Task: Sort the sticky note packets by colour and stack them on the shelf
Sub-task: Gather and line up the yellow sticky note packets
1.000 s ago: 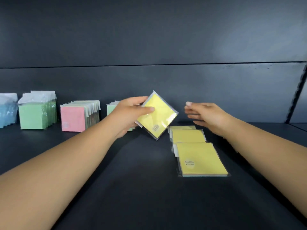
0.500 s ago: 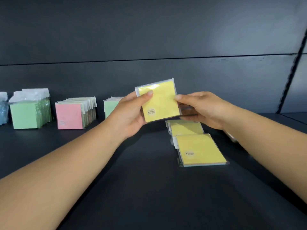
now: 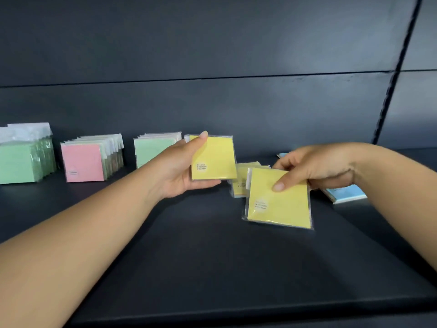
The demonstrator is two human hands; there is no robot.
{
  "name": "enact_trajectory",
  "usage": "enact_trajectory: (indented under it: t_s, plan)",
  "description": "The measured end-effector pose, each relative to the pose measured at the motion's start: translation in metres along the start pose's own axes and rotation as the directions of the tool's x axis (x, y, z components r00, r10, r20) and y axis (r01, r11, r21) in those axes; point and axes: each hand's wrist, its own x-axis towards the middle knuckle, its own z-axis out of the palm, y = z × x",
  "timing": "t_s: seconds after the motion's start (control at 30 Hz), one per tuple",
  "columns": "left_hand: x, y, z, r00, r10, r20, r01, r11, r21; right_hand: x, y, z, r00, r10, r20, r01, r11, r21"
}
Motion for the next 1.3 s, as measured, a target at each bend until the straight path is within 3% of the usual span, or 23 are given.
enact_trajectory:
  t_s: [0.07, 0.13, 0.3, 0.47, 0.53, 0.6, 0.73, 0.83, 0.97, 1.1, 1.17, 1.23, 1.3]
  plan:
    - [-0.001, -0.001, 0.004, 0.995, -0.026, 0.094, 0.019, 0.997, 0.076, -0.003, -0.004, -0.011, 0.991, -0.114, -0.066, 0.127, 0.965, 0.228]
    - [-0.005, -0.002, 0.010, 0.978, -0.045, 0.205, 0.022, 0.993, 0.113, -0.002, -0.011, -0.014, 0.976, -0.157, -0.148, 0.200, 0.917, 0.345]
    - [-0.012, -0.002, 0.017, 0.931, 0.048, 0.362, -0.078, 0.994, 0.070, 0.016, -0.028, -0.003, 0.932, -0.193, -0.306, 0.260, 0.945, 0.196]
    - [-0.009, -0.003, 0.014, 0.938, 0.115, 0.328, -0.104, 0.993, -0.052, 0.027, -0.046, 0.009, 0.861, -0.313, -0.401, 0.372, 0.925, 0.078]
    - [-0.007, -0.001, 0.011, 0.945, 0.144, 0.293, -0.129, 0.989, -0.070, 0.032, -0.047, 0.008, 0.855, -0.324, -0.405, 0.412, 0.899, 0.150]
    - [-0.005, 0.002, 0.004, 0.955, 0.161, 0.248, -0.151, 0.987, -0.059, 0.038, -0.038, 0.003, 0.862, -0.246, -0.442, 0.379, 0.893, 0.241]
    - [0.003, 0.003, -0.012, 0.981, 0.155, 0.114, -0.149, 0.987, -0.060, 0.047, -0.003, -0.001, 0.914, -0.103, -0.392, 0.093, 0.995, -0.045]
    - [0.008, 0.000, -0.020, 0.991, 0.134, 0.029, -0.133, 0.991, -0.029, 0.050, 0.008, 0.003, 0.943, -0.051, -0.328, 0.019, 0.995, -0.099]
    - [0.012, -0.005, -0.023, 0.994, 0.089, -0.061, -0.090, 0.996, -0.015, 0.051, 0.009, 0.011, 0.972, -0.024, -0.234, -0.057, 0.941, -0.335]
    - [0.013, -0.006, -0.022, 0.994, 0.077, -0.075, -0.079, 0.996, -0.028, 0.050, 0.007, 0.011, 0.966, -0.023, -0.256, -0.024, 0.983, -0.182]
    - [0.013, -0.008, -0.021, 0.996, 0.068, -0.053, -0.070, 0.997, -0.038, 0.045, 0.003, 0.005, 0.953, -0.087, -0.290, 0.107, 0.993, 0.054]
    - [0.011, -0.008, -0.017, 0.997, 0.068, -0.033, -0.070, 0.996, -0.052, 0.038, -0.002, -0.003, 0.940, -0.139, -0.311, 0.245, 0.910, 0.335]
    - [0.009, -0.008, -0.011, 0.997, 0.081, -0.018, -0.083, 0.993, -0.089, 0.032, -0.006, -0.010, 0.924, -0.172, -0.343, 0.334, 0.799, 0.500]
